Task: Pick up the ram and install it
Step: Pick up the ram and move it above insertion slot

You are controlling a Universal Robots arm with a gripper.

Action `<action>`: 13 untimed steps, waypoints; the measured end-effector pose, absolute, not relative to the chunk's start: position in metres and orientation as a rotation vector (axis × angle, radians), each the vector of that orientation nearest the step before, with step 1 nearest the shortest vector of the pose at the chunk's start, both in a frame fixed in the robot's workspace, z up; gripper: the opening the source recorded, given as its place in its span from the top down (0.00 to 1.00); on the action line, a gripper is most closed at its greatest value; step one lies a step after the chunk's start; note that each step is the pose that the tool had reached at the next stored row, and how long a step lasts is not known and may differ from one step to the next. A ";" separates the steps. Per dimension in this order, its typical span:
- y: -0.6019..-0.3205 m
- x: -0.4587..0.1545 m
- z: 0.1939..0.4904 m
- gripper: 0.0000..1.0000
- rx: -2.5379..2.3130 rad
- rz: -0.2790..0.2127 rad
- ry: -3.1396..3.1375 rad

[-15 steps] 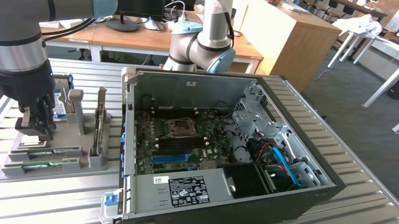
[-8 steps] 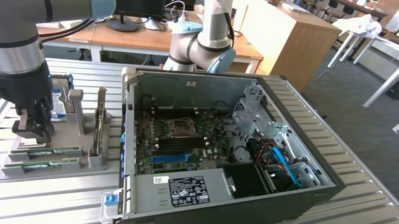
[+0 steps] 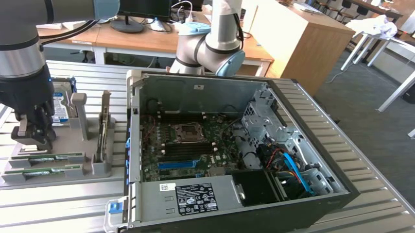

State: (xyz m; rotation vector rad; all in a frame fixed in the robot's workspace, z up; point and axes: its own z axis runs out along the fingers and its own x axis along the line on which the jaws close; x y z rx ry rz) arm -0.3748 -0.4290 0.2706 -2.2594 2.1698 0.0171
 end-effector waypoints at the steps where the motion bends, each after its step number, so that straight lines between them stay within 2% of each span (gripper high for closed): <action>1: -0.429 -0.375 0.270 0.64 -2.259 0.017 2.170; 13: -0.429 -0.375 0.260 0.64 -2.259 0.017 2.170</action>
